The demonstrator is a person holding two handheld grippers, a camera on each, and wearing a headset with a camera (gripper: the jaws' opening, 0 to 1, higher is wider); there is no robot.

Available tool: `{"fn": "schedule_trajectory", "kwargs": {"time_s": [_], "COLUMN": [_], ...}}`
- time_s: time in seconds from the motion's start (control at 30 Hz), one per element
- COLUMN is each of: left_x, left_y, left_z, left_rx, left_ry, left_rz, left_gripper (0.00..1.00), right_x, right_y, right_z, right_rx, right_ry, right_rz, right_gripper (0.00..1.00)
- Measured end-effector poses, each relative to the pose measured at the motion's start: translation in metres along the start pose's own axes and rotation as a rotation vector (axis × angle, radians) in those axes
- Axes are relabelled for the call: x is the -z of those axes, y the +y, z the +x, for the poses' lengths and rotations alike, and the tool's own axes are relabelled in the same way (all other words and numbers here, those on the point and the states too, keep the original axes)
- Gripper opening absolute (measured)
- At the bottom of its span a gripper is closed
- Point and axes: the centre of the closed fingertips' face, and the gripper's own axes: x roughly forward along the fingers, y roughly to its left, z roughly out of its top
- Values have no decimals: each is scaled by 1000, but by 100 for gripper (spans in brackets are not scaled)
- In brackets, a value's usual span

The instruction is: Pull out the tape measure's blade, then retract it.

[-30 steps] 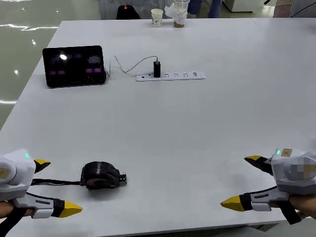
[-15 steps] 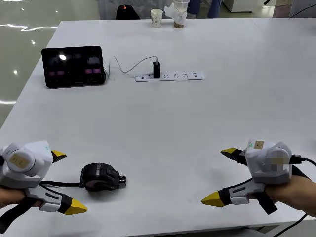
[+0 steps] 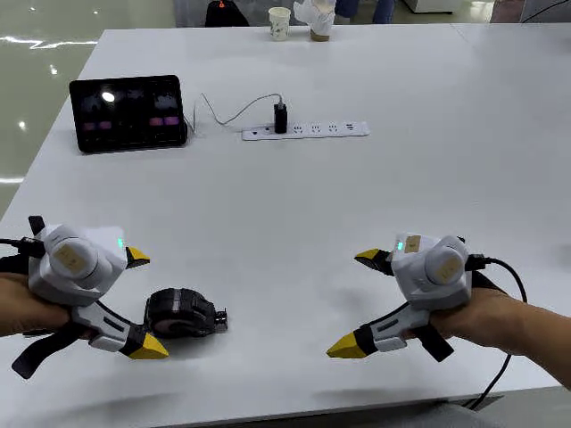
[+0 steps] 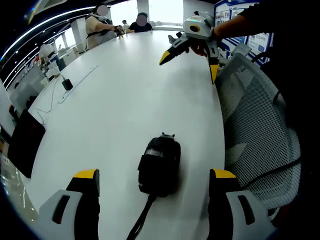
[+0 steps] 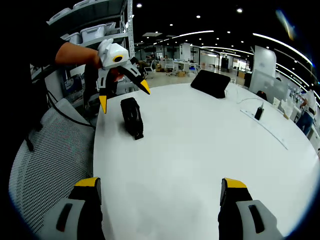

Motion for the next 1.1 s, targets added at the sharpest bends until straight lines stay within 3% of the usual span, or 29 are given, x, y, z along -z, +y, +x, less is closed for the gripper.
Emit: {"fn": "schedule_trajectory", "kwargs": {"time_s": [0.33, 0.5, 0.63, 0.7, 0.87, 1.0, 1.07, 1.1], "left_x": [-2, 1, 7, 8, 2, 0, 1, 2], "left_y": [-6, -9, -12, -11, -12, -9, -2, -4], "left_z": [16, 24, 28, 29, 31, 34, 36, 37], "left_rx": [53, 83, 112, 112, 117, 99, 60, 71], "left_ry": [72, 113, 135, 142, 117, 121, 129, 135], "left_rz": [90, 142, 144, 147, 114, 121, 148, 154], "left_gripper": [84, 72, 63, 58, 49, 42, 33, 32], "right_x": [-18, -26, -34, -38, -40, -42, -45, -46], "right_y": [8, 11, 21, 25, 31, 38, 41, 42], "right_z": [32, 48, 59, 63, 74, 80, 82, 83], "right_rx": [-65, -82, -117, -127, -146, -170, -182, -184], "right_ry": [2, 8, 13, 11, 30, 42, 43, 42], "right_rz": [4, 5, -29, -51, -58, -87, -92, -94], "right_gripper": [99, 99, 99, 99, 84, 83, 81, 80]}}
